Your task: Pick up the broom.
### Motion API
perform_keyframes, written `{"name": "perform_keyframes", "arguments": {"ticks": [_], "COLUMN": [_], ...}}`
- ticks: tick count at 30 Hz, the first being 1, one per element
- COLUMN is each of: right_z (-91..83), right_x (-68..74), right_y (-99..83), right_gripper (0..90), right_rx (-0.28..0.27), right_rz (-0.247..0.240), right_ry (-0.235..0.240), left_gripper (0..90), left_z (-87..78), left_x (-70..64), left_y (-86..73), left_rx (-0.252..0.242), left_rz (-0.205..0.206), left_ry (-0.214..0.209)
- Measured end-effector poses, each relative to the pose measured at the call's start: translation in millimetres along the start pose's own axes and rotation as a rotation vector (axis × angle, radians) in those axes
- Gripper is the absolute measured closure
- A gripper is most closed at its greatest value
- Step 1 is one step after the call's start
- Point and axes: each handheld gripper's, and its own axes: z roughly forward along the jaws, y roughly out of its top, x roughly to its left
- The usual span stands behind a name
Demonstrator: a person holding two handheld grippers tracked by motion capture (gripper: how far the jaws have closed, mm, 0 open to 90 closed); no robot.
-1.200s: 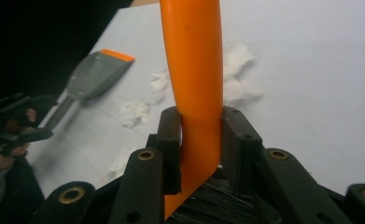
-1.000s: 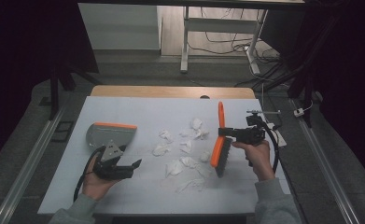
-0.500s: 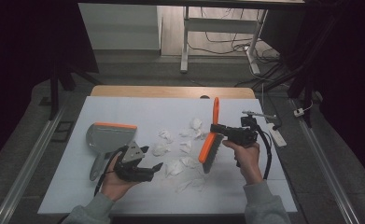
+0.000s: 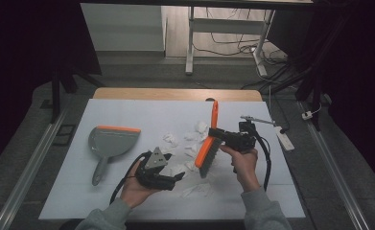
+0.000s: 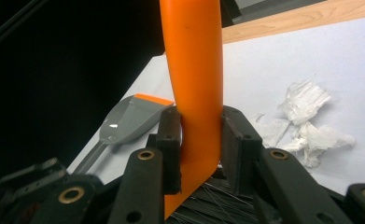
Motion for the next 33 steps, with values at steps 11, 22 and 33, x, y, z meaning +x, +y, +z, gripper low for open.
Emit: {"name": "perform_keyframes", "arguments": {"ticks": [11,22,33], "right_z": [15.4,24.3,25.0], "right_x": [12.6,16.4,22.0], "right_y": [-9.2,-20.0,-25.4], "right_gripper": [70.5,70.5,70.4], "right_rx": [-0.035,-0.064,-0.096], "right_rz": [0.043,0.080,0.115], "right_ry": [0.012,0.006,0.040], "left_gripper": [26.2,49.7,76.5], "left_z": [25.5,47.4,43.2], "left_x": [-7.3,-0.8,15.3], "left_y": [3.0,4.3,3.8], "left_rx": [-0.029,-0.125,-0.153], "left_rz": [-0.026,-0.109,-0.165], "left_ry": [0.002,0.006,0.011]}}
